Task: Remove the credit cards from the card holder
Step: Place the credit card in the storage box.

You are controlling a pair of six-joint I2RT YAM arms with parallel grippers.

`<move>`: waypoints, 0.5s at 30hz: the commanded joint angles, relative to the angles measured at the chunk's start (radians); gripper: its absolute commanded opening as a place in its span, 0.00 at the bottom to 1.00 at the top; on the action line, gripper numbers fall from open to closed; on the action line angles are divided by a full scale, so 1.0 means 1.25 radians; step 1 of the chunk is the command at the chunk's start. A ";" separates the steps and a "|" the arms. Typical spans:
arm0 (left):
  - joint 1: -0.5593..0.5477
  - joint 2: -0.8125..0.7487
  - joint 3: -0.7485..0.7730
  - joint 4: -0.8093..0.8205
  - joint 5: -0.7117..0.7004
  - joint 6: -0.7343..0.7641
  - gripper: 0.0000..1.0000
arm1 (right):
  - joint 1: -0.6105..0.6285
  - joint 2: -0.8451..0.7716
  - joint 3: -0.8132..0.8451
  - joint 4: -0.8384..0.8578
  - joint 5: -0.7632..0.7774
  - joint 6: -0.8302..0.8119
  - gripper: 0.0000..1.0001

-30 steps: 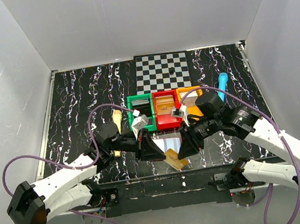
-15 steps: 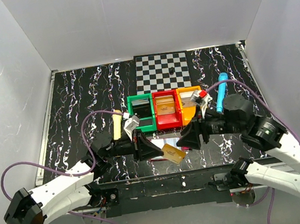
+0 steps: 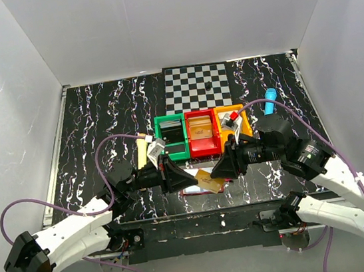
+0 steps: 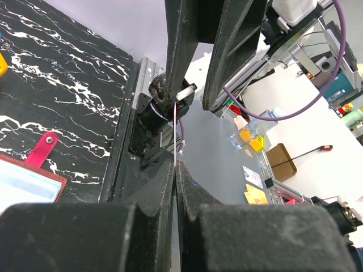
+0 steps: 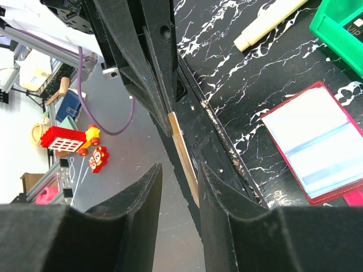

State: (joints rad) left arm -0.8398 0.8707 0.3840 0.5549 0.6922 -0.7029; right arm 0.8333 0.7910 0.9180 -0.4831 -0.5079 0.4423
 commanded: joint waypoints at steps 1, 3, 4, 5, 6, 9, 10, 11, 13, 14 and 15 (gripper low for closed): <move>-0.001 -0.004 0.003 0.016 -0.010 -0.001 0.00 | 0.002 -0.002 -0.009 0.048 -0.034 -0.003 0.38; -0.001 -0.003 0.005 0.018 -0.008 -0.002 0.00 | 0.001 0.003 -0.010 0.047 -0.043 -0.003 0.38; -0.001 -0.003 0.005 0.018 -0.009 -0.002 0.00 | 0.002 0.005 -0.012 0.047 -0.046 -0.004 0.39; -0.001 -0.004 0.003 0.018 -0.008 -0.003 0.00 | 0.002 0.008 -0.013 0.047 -0.049 -0.004 0.39; -0.001 -0.004 0.005 0.019 -0.006 -0.003 0.00 | 0.001 0.009 -0.014 0.044 -0.050 -0.007 0.40; -0.001 -0.003 0.006 0.022 -0.003 -0.006 0.00 | 0.002 0.013 -0.015 0.042 -0.050 -0.009 0.40; -0.001 -0.002 0.006 0.024 -0.004 -0.005 0.00 | 0.001 0.014 -0.015 0.039 -0.050 -0.011 0.40; -0.001 -0.003 0.006 0.026 -0.003 -0.007 0.00 | 0.001 0.015 -0.015 0.038 -0.049 -0.013 0.39; -0.001 -0.001 0.006 0.029 -0.003 -0.007 0.00 | 0.001 0.019 -0.015 0.034 -0.045 -0.013 0.40; -0.001 -0.002 0.006 0.030 -0.003 -0.008 0.00 | 0.001 0.020 -0.017 0.032 -0.043 -0.014 0.40; -0.001 -0.003 0.006 0.032 0.000 -0.008 0.00 | 0.001 0.020 -0.017 0.032 -0.040 -0.015 0.42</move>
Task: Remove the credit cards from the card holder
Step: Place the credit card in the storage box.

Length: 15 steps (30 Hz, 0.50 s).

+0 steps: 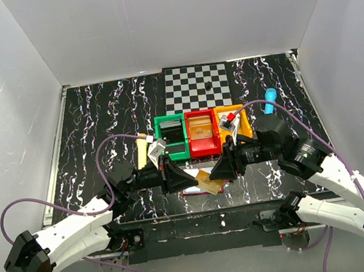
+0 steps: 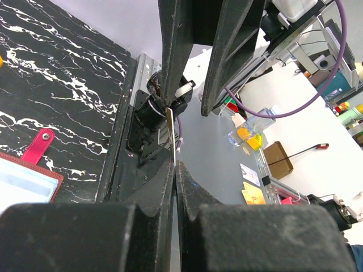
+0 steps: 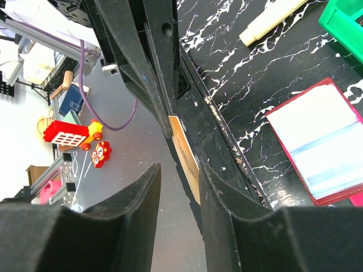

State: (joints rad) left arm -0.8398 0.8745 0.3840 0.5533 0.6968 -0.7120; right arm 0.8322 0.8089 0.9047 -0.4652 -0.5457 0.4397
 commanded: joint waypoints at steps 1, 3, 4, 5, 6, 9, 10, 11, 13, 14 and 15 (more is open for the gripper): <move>-0.001 -0.006 0.005 0.032 -0.003 -0.002 0.00 | 0.003 0.008 -0.006 0.016 -0.006 -0.013 0.45; -0.001 -0.009 0.006 0.031 -0.003 -0.001 0.00 | 0.003 0.009 -0.007 0.016 -0.005 -0.014 0.48; -0.001 -0.009 0.007 0.027 -0.003 -0.001 0.00 | 0.002 0.008 -0.007 0.017 -0.004 -0.012 0.48; -0.001 -0.009 0.007 0.026 -0.003 0.001 0.00 | 0.003 0.006 -0.008 0.018 -0.002 -0.012 0.48; -0.001 -0.008 0.007 0.025 -0.003 0.001 0.00 | 0.003 0.006 -0.008 0.019 0.003 -0.012 0.49; -0.001 -0.007 0.003 0.026 -0.001 0.003 0.00 | 0.002 0.001 -0.008 0.021 0.006 -0.012 0.49; -0.001 -0.007 0.002 0.027 -0.003 0.001 0.00 | 0.002 0.001 -0.008 0.020 0.003 -0.011 0.48; -0.001 -0.007 0.001 0.029 -0.003 0.001 0.00 | 0.002 0.001 -0.008 0.022 0.002 -0.009 0.47; -0.001 -0.006 0.000 0.029 -0.003 0.001 0.00 | 0.003 -0.002 -0.012 0.027 -0.002 -0.009 0.44; -0.001 -0.009 0.000 0.030 -0.003 0.000 0.00 | 0.002 -0.003 -0.013 0.030 -0.002 -0.007 0.42; -0.001 -0.009 0.000 0.029 -0.004 0.000 0.00 | 0.002 -0.003 -0.013 0.030 -0.004 -0.007 0.40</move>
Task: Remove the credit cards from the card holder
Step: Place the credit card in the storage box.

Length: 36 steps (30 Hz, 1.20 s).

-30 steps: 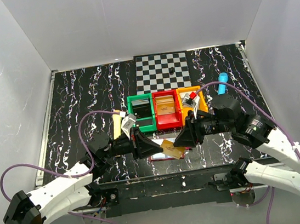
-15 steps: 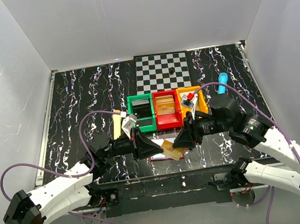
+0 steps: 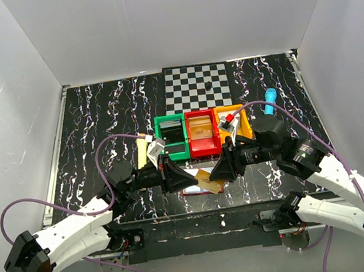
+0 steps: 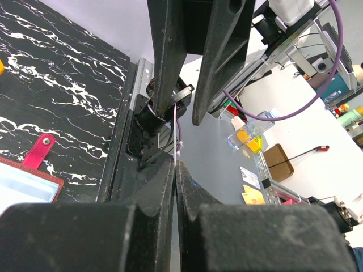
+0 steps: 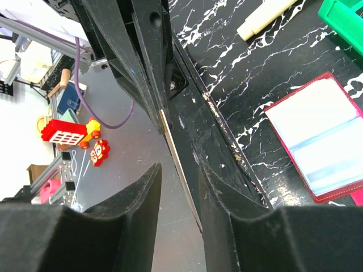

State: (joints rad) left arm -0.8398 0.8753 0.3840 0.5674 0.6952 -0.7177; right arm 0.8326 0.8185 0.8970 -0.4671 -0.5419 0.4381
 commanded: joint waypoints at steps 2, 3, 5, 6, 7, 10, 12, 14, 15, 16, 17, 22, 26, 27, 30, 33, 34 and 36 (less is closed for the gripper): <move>-0.001 -0.012 -0.002 0.017 -0.003 0.006 0.00 | 0.002 -0.009 -0.006 0.031 -0.012 -0.004 0.35; -0.001 -0.012 -0.002 0.016 -0.004 0.007 0.00 | 0.002 -0.010 -0.006 0.033 -0.013 -0.004 0.33; -0.001 -0.012 -0.003 0.016 -0.004 0.007 0.00 | 0.002 -0.014 -0.007 0.031 -0.013 -0.006 0.29; -0.001 -0.012 -0.003 0.015 -0.004 0.007 0.00 | 0.002 -0.014 -0.007 0.033 -0.013 -0.006 0.29; -0.001 -0.012 -0.002 0.014 -0.004 0.007 0.00 | 0.002 -0.015 -0.008 0.033 -0.011 -0.004 0.29; -0.001 -0.012 -0.002 0.011 -0.003 0.008 0.00 | 0.002 -0.019 -0.007 0.031 -0.005 -0.003 0.36; -0.001 -0.011 -0.004 0.012 -0.003 0.010 0.00 | 0.002 -0.022 -0.007 0.031 0.003 -0.001 0.40; -0.001 -0.009 -0.004 0.014 -0.002 0.007 0.00 | 0.002 -0.023 -0.006 0.031 0.008 0.000 0.41; -0.001 -0.011 -0.004 0.014 -0.002 0.008 0.00 | 0.002 -0.024 -0.006 0.035 0.006 0.002 0.41; -0.001 -0.012 -0.005 0.015 -0.003 0.007 0.00 | 0.003 -0.024 -0.006 0.035 0.005 0.003 0.40; -0.001 -0.011 -0.005 0.014 -0.002 0.006 0.00 | 0.002 -0.023 -0.006 0.035 0.005 0.002 0.40; -0.001 -0.012 -0.004 0.010 -0.002 0.008 0.00 | 0.000 -0.023 -0.008 0.039 0.004 0.004 0.31; -0.001 -0.007 -0.004 0.014 0.000 0.008 0.00 | 0.000 -0.024 -0.010 0.040 0.005 0.007 0.26; -0.001 -0.006 -0.004 0.015 0.001 0.008 0.00 | 0.000 -0.024 -0.010 0.041 0.005 0.007 0.25; -0.001 -0.006 -0.006 0.020 0.002 0.007 0.00 | 0.000 -0.023 -0.007 0.044 0.005 0.008 0.16; -0.001 -0.006 -0.007 0.017 0.002 0.007 0.00 | -0.001 -0.023 -0.006 0.044 0.008 0.007 0.05; -0.001 -0.006 -0.007 0.018 0.003 0.006 0.00 | -0.001 -0.023 -0.005 0.044 0.008 0.007 0.03; -0.001 -0.006 -0.007 0.016 0.003 0.006 0.00 | -0.001 -0.023 -0.003 0.044 0.008 0.008 0.01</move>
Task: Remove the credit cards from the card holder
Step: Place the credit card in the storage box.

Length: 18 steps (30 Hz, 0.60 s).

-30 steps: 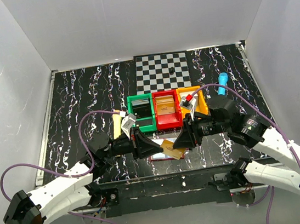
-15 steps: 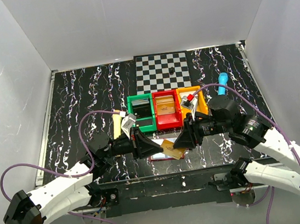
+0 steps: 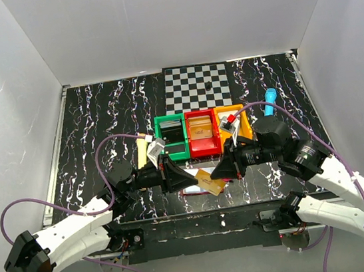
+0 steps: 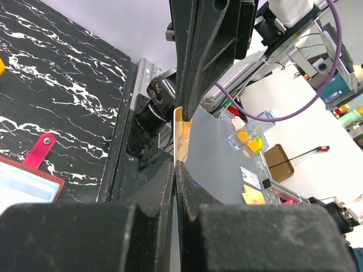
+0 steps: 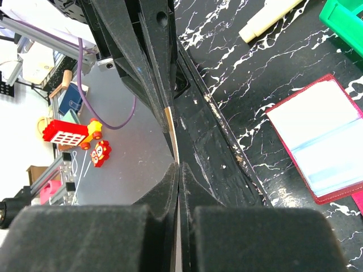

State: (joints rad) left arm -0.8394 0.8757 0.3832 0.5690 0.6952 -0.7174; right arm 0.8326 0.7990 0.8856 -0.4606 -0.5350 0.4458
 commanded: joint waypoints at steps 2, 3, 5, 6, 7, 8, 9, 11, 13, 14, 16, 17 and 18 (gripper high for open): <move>-0.001 -0.005 -0.006 0.014 0.005 0.007 0.00 | -0.002 -0.005 0.008 0.034 0.003 0.002 0.01; -0.001 -0.005 -0.006 0.014 0.007 0.006 0.00 | -0.003 -0.006 0.009 0.033 0.002 0.002 0.01; -0.001 0.000 -0.003 0.015 0.012 0.008 0.00 | -0.002 -0.001 0.013 0.031 0.000 0.003 0.02; -0.001 0.000 -0.002 0.015 0.013 0.008 0.00 | -0.003 0.003 0.016 0.030 -0.003 0.002 0.12; -0.001 0.000 -0.001 0.015 0.014 0.007 0.00 | -0.002 0.005 0.017 0.029 -0.004 0.003 0.18; -0.001 0.001 -0.001 0.016 0.016 0.008 0.00 | -0.002 0.006 0.018 0.029 -0.005 0.003 0.22; -0.001 0.003 -0.001 0.017 0.016 0.008 0.00 | -0.002 0.006 0.018 0.030 -0.005 0.004 0.25; 0.000 0.006 -0.001 0.020 0.018 0.006 0.00 | -0.002 0.005 0.019 0.031 -0.003 0.004 0.29; -0.001 0.008 -0.002 0.021 0.019 0.004 0.00 | -0.002 0.005 0.020 0.031 -0.003 0.003 0.29; -0.001 0.009 -0.002 0.022 0.019 0.006 0.00 | -0.002 0.006 0.020 0.031 -0.002 0.003 0.29; -0.001 0.009 -0.003 0.026 0.021 0.004 0.00 | -0.002 0.004 0.019 0.031 0.002 0.003 0.29; -0.001 0.009 -0.005 0.027 0.021 0.004 0.00 | -0.002 0.003 0.018 0.031 0.005 0.003 0.29; -0.001 0.010 -0.005 0.027 0.022 0.003 0.00 | -0.002 0.001 0.018 0.033 0.005 0.003 0.27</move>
State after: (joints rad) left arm -0.8394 0.8906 0.3832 0.5781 0.7086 -0.7177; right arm 0.8314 0.8089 0.8856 -0.4610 -0.5331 0.4484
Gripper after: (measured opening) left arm 0.013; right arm 0.286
